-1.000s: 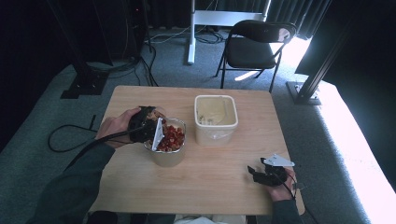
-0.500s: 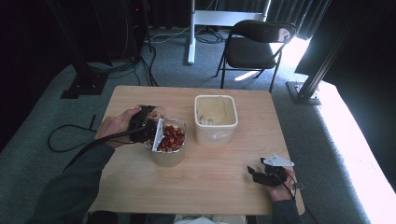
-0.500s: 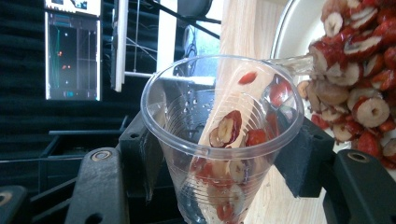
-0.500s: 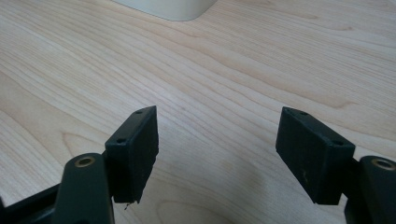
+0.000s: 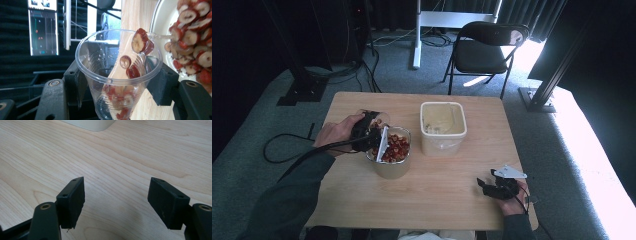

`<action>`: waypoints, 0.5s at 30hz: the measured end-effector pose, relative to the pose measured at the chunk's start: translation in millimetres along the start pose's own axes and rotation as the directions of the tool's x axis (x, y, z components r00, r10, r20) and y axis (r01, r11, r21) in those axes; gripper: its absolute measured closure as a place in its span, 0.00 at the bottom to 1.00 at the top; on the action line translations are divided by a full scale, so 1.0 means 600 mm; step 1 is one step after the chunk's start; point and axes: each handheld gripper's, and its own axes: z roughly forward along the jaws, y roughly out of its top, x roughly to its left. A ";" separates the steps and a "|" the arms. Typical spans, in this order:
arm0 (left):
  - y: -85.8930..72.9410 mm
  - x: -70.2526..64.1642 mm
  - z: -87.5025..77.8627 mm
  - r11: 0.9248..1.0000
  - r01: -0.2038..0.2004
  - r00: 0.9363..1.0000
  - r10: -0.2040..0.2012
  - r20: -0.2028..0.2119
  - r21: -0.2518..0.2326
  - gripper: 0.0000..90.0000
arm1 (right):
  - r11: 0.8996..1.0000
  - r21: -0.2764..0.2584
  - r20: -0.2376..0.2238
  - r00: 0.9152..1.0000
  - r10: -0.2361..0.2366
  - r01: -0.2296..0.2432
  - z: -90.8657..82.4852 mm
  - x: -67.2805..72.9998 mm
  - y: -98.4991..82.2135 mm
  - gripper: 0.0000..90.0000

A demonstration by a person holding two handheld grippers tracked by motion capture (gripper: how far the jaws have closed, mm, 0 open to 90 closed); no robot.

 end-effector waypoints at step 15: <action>0.010 -0.002 0.002 0.998 -0.066 0.998 0.066 0.005 0.015 0.44 | 1.000 -0.001 -0.001 1.000 -0.001 0.001 0.000 0.000 0.000 0.33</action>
